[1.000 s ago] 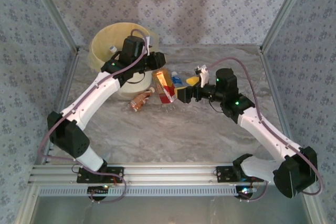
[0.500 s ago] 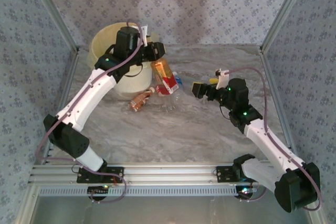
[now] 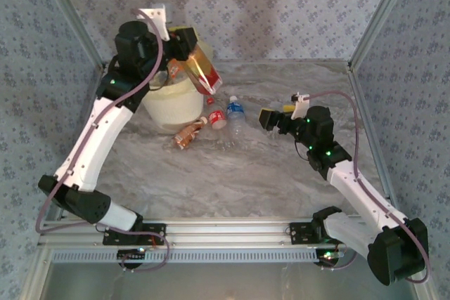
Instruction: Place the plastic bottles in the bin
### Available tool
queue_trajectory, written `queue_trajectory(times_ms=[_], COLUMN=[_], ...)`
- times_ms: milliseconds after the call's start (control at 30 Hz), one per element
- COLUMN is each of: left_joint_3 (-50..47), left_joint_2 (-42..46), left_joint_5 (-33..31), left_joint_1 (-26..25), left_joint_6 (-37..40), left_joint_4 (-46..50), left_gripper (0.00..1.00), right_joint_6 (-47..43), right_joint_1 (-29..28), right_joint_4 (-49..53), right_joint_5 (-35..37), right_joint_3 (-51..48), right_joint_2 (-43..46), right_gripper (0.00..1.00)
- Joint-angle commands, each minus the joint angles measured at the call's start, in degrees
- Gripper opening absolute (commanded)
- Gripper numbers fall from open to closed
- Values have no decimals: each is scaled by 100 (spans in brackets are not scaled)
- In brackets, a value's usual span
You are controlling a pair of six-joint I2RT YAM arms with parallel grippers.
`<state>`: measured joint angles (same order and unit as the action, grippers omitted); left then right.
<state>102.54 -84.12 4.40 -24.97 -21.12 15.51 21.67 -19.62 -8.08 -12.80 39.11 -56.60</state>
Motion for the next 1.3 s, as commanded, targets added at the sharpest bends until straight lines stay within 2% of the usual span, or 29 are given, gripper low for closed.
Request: queue_trajectory(times_ms=[0,233,433,667,733,800,833,867,967,1067,1267], left_joint_3=[143,117,82,174,281,453,640,837,1179,1264,1429], left_joint_2=[42,-169,-504,-1119,-1382,-1576,-1651,-1707,-1609,-1444,-1269], left_joint_5=[-632,-1123,-1573,-2381,-2696,-2775,-2634,-2434,-1879,-1675,-1422], left_joint_1=[361,953,1099,1097,1091,1067,1028,964,657,395,273], left_joint_6=[377,787,1876,3725,4196,4393,4393,4358,4258,4094,3374], left_joint_4=[-605,-845,-900,-1345,-1312,-1047,-723,-373,209,382,868], left_gripper=[31,31,31,34,41,62,72,78,87,94,98], right_joint_6=[92,164,183,204,211,205,206,197,182,188,204], right_joint_1=[35,38,38,37,40,41,37,37,38,44,43], right_joint_4=[-159,-124,-90,-19,7,54,75,95,132,112,126], right_joint_5=[-48,-54,-42,-27,-28,-23,-17,-12,23,54,40], right_joint_3=[-25,-22,18,52,53,85,88,94,114,92,49], right_joint_2=[88,86,84,81,88,103,101,107,117,99,91], right_gripper=[100,100,100,100,100,100,100,100,100,100,100])
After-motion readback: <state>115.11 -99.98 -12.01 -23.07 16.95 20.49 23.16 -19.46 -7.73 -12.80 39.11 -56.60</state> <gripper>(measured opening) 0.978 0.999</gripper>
